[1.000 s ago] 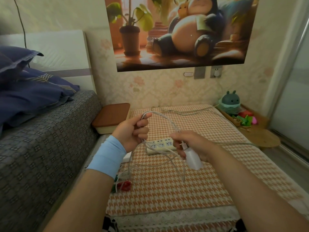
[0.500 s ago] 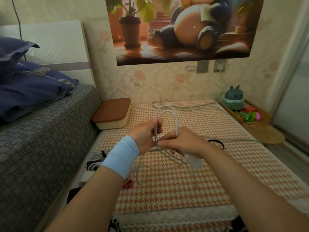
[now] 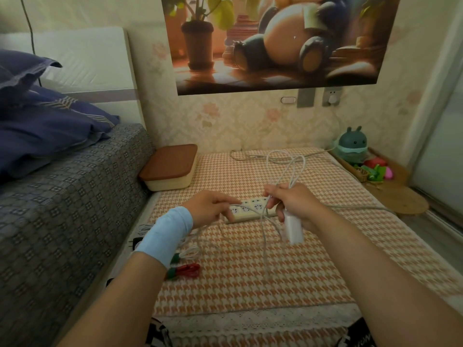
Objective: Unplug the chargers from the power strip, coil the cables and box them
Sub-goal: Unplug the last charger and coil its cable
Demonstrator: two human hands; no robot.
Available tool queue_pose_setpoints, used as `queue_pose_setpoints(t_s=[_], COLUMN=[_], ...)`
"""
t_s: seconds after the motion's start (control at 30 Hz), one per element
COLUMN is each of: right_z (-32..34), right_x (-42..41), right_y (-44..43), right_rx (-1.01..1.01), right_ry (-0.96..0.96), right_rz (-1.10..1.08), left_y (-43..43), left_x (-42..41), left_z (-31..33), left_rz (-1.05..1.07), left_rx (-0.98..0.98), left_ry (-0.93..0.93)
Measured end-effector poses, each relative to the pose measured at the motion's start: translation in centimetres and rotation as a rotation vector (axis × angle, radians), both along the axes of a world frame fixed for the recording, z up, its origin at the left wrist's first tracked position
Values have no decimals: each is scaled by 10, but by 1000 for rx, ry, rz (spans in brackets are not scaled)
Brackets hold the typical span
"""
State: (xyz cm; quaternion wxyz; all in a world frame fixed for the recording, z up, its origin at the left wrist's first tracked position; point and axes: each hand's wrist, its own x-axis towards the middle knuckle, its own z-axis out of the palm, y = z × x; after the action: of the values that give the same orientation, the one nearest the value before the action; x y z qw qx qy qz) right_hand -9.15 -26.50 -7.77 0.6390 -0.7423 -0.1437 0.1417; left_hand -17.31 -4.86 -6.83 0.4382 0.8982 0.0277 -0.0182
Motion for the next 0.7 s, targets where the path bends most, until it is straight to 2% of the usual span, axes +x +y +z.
queue_pose_setpoints(t_s=[0.07, 0.13, 0.2, 0.3, 0.33, 0.37, 0.47, 0.5, 0.53, 0.63, 0.7], right_z=[-5, -8, -9, -9, -9, -8, -5, -4, -3, 3, 6], right_x=[9, 17, 21, 16, 14, 11, 3, 1, 0, -2, 0], right_y=[-3, -6, -9, -5, -3, -1, 7, 9, 10, 12, 11], right_rx=[20, 39, 28, 10, 8, 1, -30, -13, 15, 145, 270], right_ry=[50, 91, 112, 117, 125, 132, 146, 157, 173, 269, 351], right_rz=[-102, -217, -269, -216, -183, -146, -41, -17, 5, 67, 68], left_y=[16, 37, 59, 62, 54, 45, 8, -7, -22, -56, -64], left_x=[-1, -4, -5, -6, -5, -2, 1, 2, 5, 10, 12], left_z=[4, 7, 4, -1, -4, -5, 0, 1, 0, -13, -20], left_rz=[184, 447, 632, 632, 608, 564, 342, 256, 188, 70, -26], left_rx=[87, 348, 534, 633, 653, 653, 471, 346, 185, -234, -388], left_ry=[-65, -92, 16, 339, 357, 296, -200, -316, -344, -150, 21])
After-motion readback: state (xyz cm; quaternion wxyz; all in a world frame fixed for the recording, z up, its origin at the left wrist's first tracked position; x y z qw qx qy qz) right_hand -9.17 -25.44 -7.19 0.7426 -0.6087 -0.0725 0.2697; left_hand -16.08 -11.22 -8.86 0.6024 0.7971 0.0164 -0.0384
